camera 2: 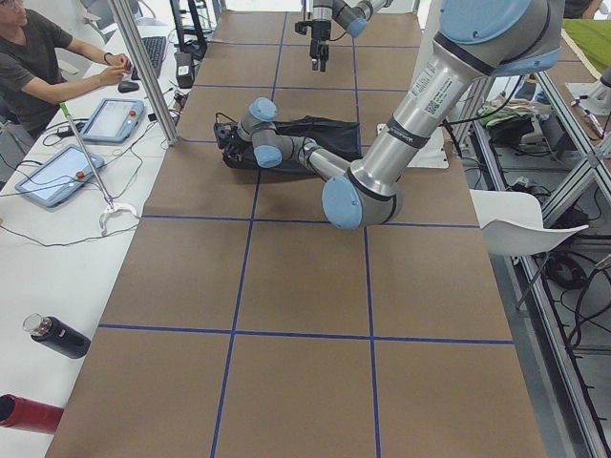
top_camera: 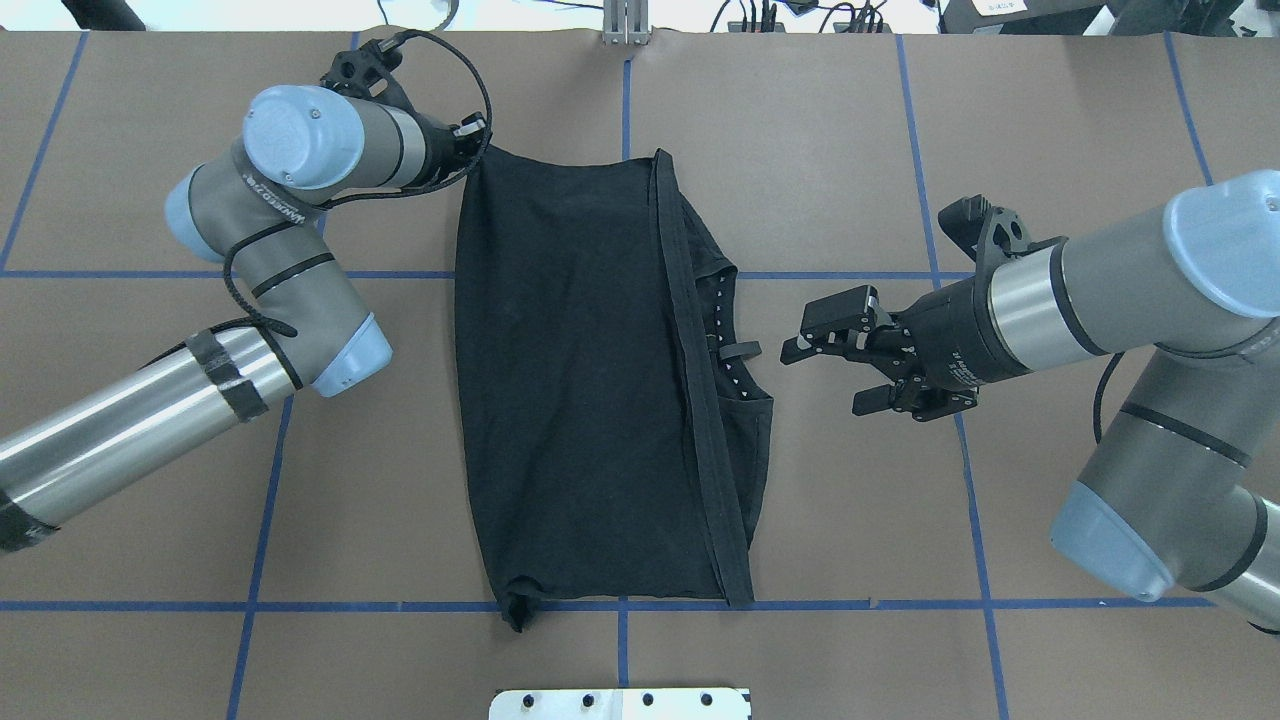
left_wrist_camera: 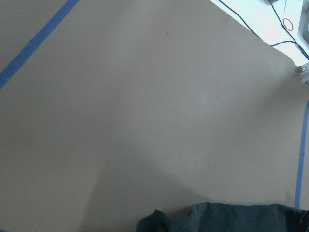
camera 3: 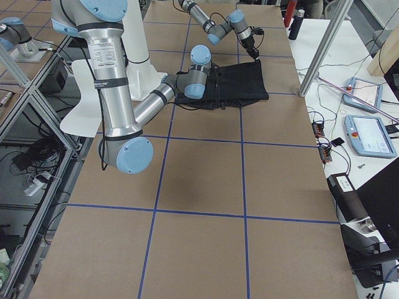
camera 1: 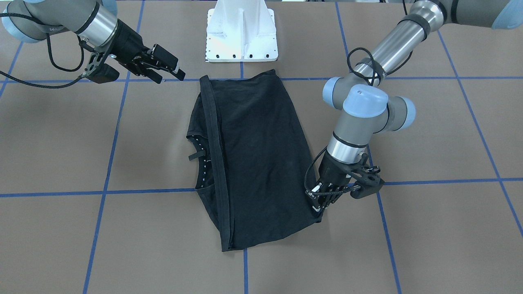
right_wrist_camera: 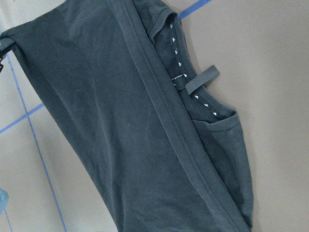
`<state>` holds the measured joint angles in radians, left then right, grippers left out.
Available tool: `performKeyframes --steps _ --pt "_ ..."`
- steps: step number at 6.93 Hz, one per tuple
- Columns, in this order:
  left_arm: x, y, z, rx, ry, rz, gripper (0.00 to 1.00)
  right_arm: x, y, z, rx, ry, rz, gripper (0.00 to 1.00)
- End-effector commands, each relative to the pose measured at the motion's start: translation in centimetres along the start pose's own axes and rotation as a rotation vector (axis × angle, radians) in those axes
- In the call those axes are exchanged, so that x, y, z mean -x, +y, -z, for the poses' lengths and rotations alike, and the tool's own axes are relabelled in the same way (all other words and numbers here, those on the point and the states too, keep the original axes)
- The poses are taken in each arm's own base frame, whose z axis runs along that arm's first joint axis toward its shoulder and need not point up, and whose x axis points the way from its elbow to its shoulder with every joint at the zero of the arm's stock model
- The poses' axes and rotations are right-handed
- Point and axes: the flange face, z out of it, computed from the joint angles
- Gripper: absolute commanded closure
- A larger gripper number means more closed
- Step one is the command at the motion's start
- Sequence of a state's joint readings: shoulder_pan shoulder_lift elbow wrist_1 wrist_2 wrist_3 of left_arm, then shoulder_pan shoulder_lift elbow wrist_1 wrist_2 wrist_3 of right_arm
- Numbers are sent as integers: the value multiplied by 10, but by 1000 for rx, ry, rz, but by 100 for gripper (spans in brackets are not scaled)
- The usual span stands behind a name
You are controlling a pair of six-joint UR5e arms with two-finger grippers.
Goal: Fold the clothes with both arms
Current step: 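Move the right gripper to the folded edge while the left withdraws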
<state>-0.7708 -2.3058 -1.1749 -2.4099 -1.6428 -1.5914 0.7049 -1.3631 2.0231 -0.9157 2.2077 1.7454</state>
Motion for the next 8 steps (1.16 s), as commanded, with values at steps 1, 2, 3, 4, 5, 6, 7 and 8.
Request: performKeyframes --steps 1,2,3,4,5,6,7,8 --pt "-8 -7 -25 -47 53 -4 100 0 -2 2 -5 -1 -2 0" --pt "-5 -10 -27 -75 47 -3 100 0 -3 2 -8 -2 -2 0" --pt "-3 -13 -27 -84 46 -2 21 0 -3 2 -13 -3 -2 0" --pt "-4 -14 -26 -96 48 -2 0 0 -5 2 -16 1 -1 0" --pt "-5 -15 -24 -96 54 -2 0 0 -10 1 -40 3 -2 0" --pt "-10 -26 -15 -104 73 3 0 -1 -17 -7 -59 16 41 0" --pt "-9 -34 -1 -100 93 5 0 -5 -22 -15 -69 32 113 0" --pt "10 -41 10 -37 87 -9 0 -6 -21 -22 -86 40 161 0"
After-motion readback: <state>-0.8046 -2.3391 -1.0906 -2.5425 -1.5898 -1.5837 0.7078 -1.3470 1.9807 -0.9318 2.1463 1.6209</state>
